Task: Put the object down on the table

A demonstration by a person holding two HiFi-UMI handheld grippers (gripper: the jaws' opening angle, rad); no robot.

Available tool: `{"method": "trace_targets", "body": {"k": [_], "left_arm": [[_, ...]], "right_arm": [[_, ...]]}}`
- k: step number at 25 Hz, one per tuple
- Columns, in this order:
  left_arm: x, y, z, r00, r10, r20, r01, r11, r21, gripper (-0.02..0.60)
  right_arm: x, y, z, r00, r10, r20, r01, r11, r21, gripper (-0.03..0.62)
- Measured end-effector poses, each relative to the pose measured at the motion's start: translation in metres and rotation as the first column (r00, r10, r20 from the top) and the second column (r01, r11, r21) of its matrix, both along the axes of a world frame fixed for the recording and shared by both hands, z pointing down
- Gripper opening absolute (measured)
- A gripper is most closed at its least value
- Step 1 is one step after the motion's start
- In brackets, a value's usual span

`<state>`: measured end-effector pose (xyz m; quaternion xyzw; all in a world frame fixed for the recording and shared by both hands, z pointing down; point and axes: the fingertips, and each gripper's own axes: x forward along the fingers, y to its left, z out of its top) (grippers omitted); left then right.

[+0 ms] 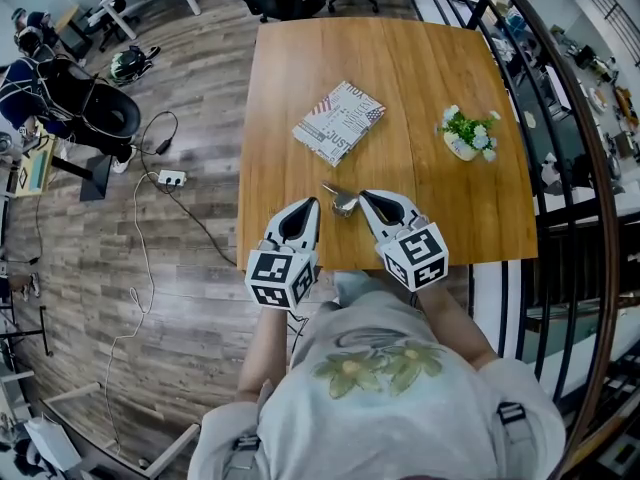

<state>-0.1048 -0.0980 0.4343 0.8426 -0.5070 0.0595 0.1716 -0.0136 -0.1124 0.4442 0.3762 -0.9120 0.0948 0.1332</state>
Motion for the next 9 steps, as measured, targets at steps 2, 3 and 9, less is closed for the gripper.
{"method": "trace_targets", "body": {"k": [2, 3, 9], "left_arm": [[0.002, 0.003, 0.002, 1.000, 0.003, 0.025, -0.003, 1.000, 0.003, 0.014], [0.002, 0.004, 0.004, 0.999, 0.002, 0.034, -0.002, 1.000, 0.004, 0.014], [0.002, 0.013, 0.008, 1.000, 0.005, 0.028, -0.005, 1.000, -0.017, 0.014]], "right_arm": [[0.001, 0.001, 0.001, 1.000, 0.004, 0.003, -0.004, 1.000, -0.002, 0.006], [0.002, 0.002, 0.003, 1.000, 0.005, 0.004, -0.005, 1.000, -0.002, 0.006], [0.000, 0.010, 0.005, 1.000, 0.007, 0.001, -0.007, 1.000, -0.005, 0.006]]}}
